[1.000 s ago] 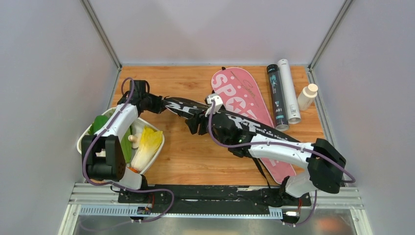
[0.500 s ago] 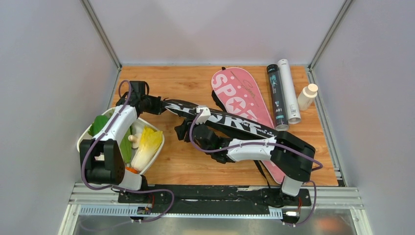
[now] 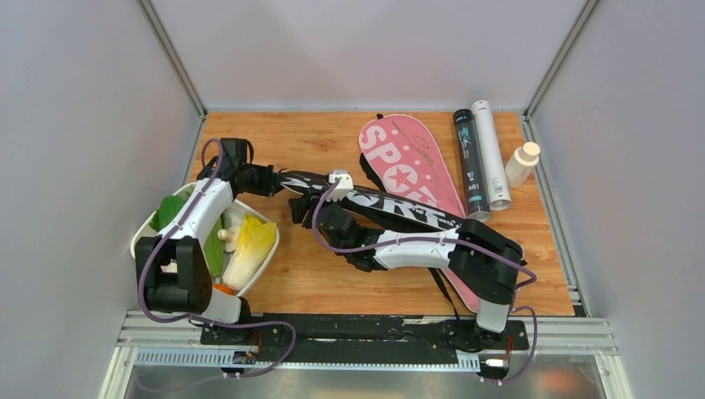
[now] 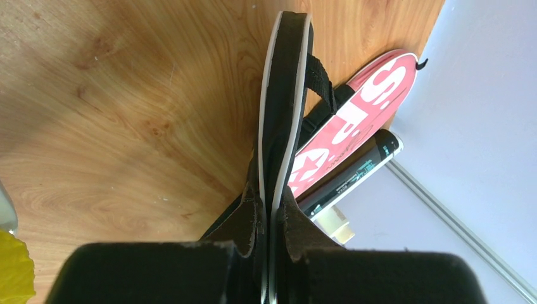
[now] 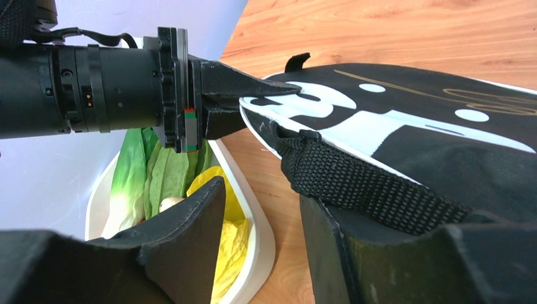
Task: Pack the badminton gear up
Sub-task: Zip the racket bag at the center of the board.
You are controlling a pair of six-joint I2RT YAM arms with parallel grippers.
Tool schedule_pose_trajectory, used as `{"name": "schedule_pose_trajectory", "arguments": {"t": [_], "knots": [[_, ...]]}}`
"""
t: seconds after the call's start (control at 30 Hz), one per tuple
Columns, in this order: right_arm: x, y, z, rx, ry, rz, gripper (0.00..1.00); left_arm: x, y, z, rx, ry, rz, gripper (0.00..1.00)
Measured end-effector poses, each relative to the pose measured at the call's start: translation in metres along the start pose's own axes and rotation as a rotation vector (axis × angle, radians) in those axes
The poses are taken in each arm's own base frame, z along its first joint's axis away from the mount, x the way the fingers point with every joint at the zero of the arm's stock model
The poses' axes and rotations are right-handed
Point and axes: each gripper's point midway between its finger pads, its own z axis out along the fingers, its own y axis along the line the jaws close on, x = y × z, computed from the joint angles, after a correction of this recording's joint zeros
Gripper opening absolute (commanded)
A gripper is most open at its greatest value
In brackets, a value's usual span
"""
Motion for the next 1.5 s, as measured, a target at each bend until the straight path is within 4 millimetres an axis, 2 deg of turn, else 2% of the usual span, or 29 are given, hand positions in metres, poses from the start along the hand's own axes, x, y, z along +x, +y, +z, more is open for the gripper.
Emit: {"name": "schedule_pose_trajectory", "arguments": {"t": [0.27,0.3,0.37,0.4,0.67,1.17,1.27,1.37,1.43,1.5], "knots": [[-0.006,-0.003,0.005,0.024,-0.027,-0.022,0.27,0.001,0.000,0.000,-0.003,0.005,-0.012,0.00],[-0.006,-0.004,0.005,0.028,-0.029,-0.024,0.23,0.001,0.000,0.000,-0.003,0.006,-0.012,0.00],[-0.007,-0.006,0.006,0.036,-0.029,-0.030,0.03,0.001,0.000,0.000,-0.003,0.006,-0.012,0.00],[-0.006,-0.008,0.006,0.043,-0.028,-0.033,0.00,0.001,0.000,0.000,-0.003,0.007,-0.012,0.00],[-0.002,-0.016,0.001,0.040,0.000,-0.053,0.00,0.000,0.002,-0.003,-0.018,-0.012,-0.008,0.00],[-0.024,-0.059,-0.056,0.100,0.085,-0.121,0.00,-0.007,-0.010,-0.023,-0.055,-0.096,0.038,0.00],[-0.034,-0.084,-0.072,0.177,0.109,-0.125,0.00,-0.017,-0.019,-0.037,-0.069,-0.149,0.052,0.00],[-0.055,-0.115,-0.087,0.268,0.101,-0.106,0.00,-0.028,-0.039,-0.057,-0.052,-0.201,0.055,0.00],[-0.074,-0.148,-0.102,0.359,0.082,-0.089,0.00,-0.038,-0.046,-0.064,-0.033,-0.225,0.040,0.00],[-0.089,-0.179,-0.115,0.447,0.064,-0.075,0.00,-0.046,-0.045,-0.067,-0.036,-0.238,0.015,0.00]]}}
